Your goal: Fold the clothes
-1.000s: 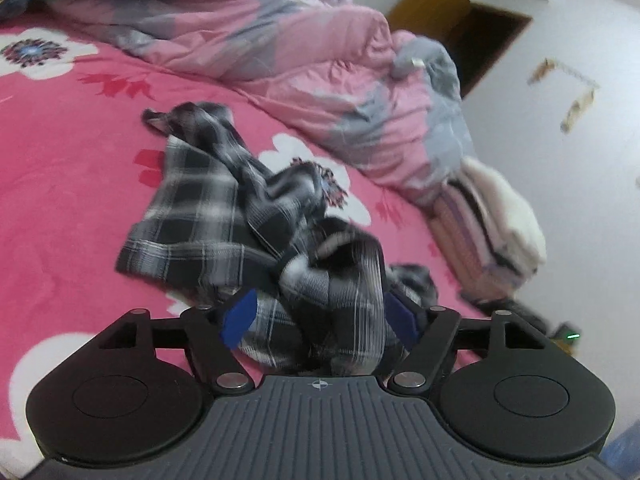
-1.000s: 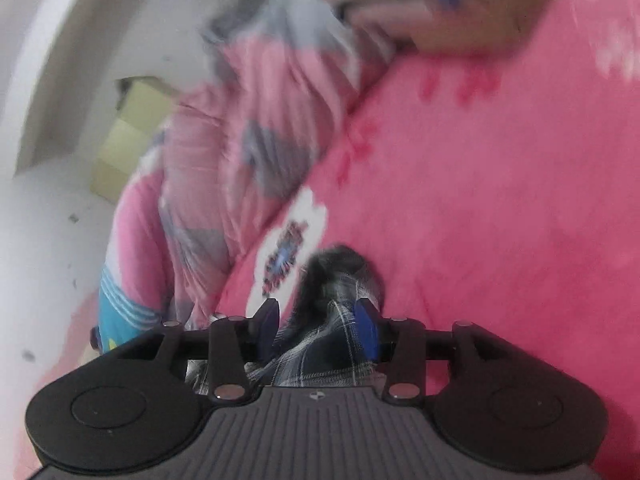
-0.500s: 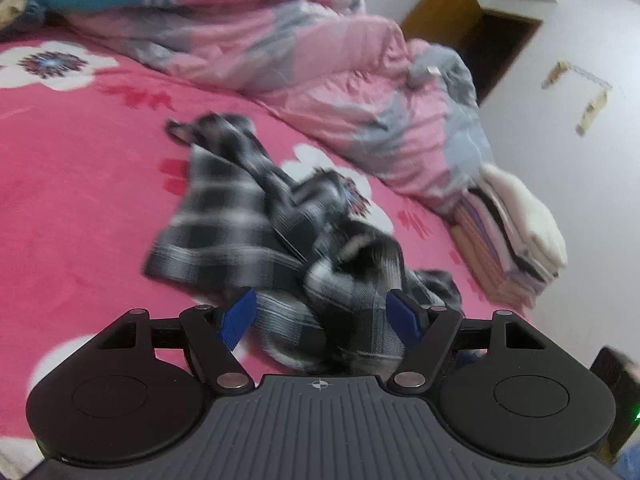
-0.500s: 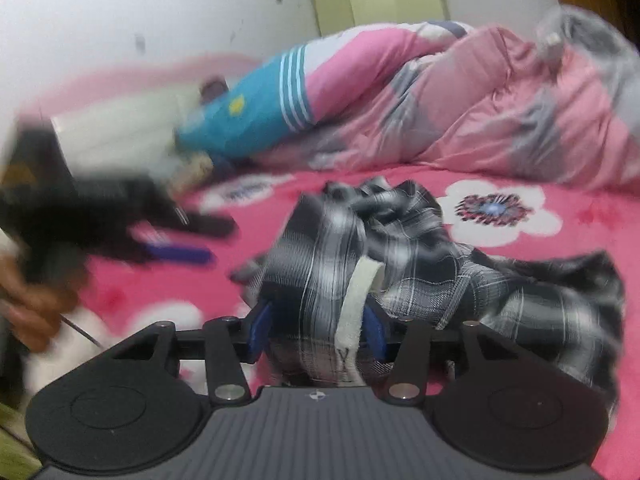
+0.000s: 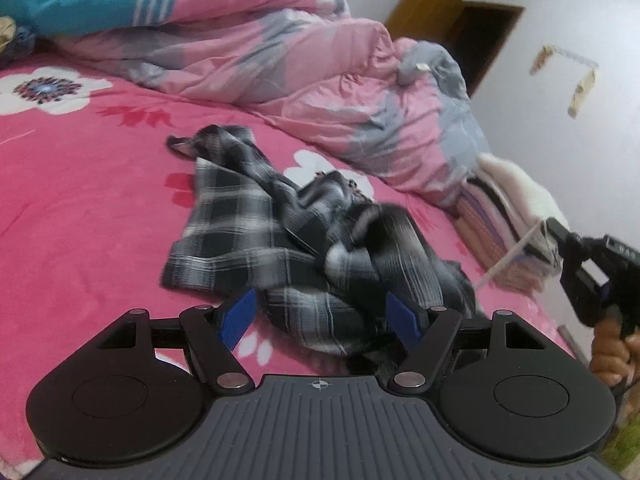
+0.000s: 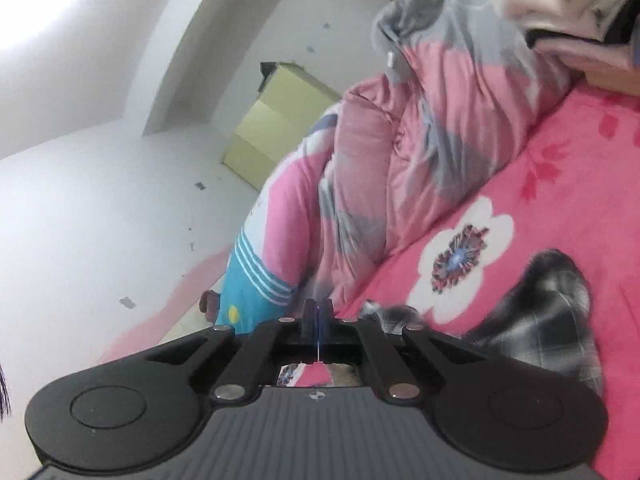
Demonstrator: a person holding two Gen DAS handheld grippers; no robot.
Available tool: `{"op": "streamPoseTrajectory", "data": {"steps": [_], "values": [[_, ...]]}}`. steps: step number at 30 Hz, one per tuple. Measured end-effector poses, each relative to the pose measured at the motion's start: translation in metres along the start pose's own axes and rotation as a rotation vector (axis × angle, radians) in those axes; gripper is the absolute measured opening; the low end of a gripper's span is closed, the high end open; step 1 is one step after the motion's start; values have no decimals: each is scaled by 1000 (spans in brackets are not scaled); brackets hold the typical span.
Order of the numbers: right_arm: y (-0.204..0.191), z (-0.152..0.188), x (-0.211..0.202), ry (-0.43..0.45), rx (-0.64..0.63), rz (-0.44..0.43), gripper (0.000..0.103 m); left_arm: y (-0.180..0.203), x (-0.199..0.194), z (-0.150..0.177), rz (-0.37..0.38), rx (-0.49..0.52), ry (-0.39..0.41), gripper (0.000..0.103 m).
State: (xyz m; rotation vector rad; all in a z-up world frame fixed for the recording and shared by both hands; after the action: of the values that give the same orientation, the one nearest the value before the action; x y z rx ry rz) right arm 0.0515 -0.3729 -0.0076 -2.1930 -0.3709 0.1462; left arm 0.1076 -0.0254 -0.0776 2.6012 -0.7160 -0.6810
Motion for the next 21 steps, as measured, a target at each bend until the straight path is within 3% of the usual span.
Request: {"op": "streamPoseTrajectory", "data": {"steps": [3,4,5,7,9,11,12,14,15,17,19,21], "values": [[-17,29,6,-120,-131,2,8,3,6,4,-20,19,-12,72],[-24,45,9,-168,-215,21,23,2,7,5,-27,22,-15,72],[-32,60,11,-215,-299,40,49,1,8,5,-37,22,-18,72],[-44,91,12,-278,-462,63,70,-2,9,5,-58,17,-21,72],[-49,119,17,-324,-596,85,79,-7,9,4,-81,10,-18,72],[-50,145,25,-364,-704,115,95,-11,8,3,-101,7,-11,72],[-50,155,29,-368,-747,135,96,-13,7,2,-109,6,-7,72],[-51,169,38,-353,-836,167,94,-16,5,1,-124,4,0,72],[-51,169,44,-348,-842,189,87,-17,4,1,-130,6,4,72],[-49,169,54,-337,-849,233,41,-17,3,0,-142,21,10,72],[-42,149,59,-315,-713,231,23,-17,1,-1,-153,44,17,72],[-34,121,57,-269,-533,207,21,-16,0,-1,-159,66,22,72]]}}
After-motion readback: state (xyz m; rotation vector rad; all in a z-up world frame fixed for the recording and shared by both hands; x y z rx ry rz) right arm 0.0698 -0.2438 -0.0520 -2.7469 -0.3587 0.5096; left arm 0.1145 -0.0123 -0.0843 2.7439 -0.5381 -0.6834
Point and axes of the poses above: each gripper's, at about its wrist camera, not at the fingertips, and x roughly the way its jaws point, y to its right, z to its underside, the point moved 6 cm from there along x, roughly the way its jaws point, and after that the axes turned 9 degrees about y, right-handed, at the moved point
